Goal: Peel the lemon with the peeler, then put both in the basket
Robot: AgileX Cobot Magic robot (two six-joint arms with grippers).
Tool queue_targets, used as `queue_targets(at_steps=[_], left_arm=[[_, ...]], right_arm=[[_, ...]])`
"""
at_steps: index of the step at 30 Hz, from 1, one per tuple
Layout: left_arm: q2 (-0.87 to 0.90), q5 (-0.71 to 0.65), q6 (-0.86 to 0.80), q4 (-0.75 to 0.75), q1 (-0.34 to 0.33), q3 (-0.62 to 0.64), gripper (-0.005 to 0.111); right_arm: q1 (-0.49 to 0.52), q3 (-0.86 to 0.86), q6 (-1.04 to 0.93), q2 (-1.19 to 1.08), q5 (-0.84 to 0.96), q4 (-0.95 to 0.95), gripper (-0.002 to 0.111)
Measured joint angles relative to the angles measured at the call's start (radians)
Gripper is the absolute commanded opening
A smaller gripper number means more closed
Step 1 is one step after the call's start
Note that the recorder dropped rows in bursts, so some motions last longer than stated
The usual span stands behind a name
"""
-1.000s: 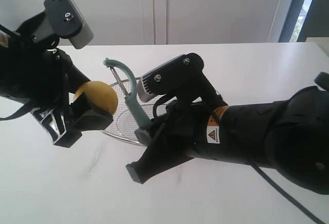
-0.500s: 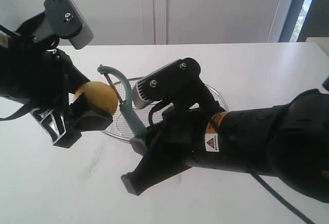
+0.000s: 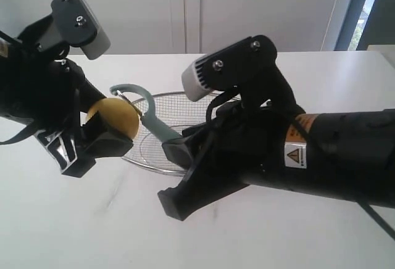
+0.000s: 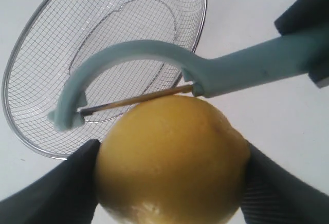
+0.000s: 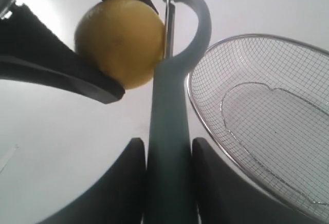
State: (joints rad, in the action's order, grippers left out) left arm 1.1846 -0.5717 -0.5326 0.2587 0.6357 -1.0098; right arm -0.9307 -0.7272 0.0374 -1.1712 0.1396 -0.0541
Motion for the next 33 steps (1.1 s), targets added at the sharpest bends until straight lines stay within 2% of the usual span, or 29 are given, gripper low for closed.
queue_targets(at_steps=[6,13,19,33], left_arm=[[0.000,-0.006,0.000,-0.003,0.000,0.000,0.000],[0.000,0.000,0.000,-0.004,-0.002,0.000,0.000],[0.000,0.002,0.000,-0.002,-0.002,0.000,0.000],[0.000,0.002,0.000,-0.012,-0.002,0.000,0.000]], right_arm=[[0.000,0.000,0.000,0.021,-0.016,0.002,0.000],[-0.004,0.000,-0.037,0.025,-0.158,0.002,0.000],[-0.005,0.000,-0.050,0.025,-0.167,0.002,0.000],[0.216,0.000,-0.055,0.093,-0.081,0.002,0.000]])
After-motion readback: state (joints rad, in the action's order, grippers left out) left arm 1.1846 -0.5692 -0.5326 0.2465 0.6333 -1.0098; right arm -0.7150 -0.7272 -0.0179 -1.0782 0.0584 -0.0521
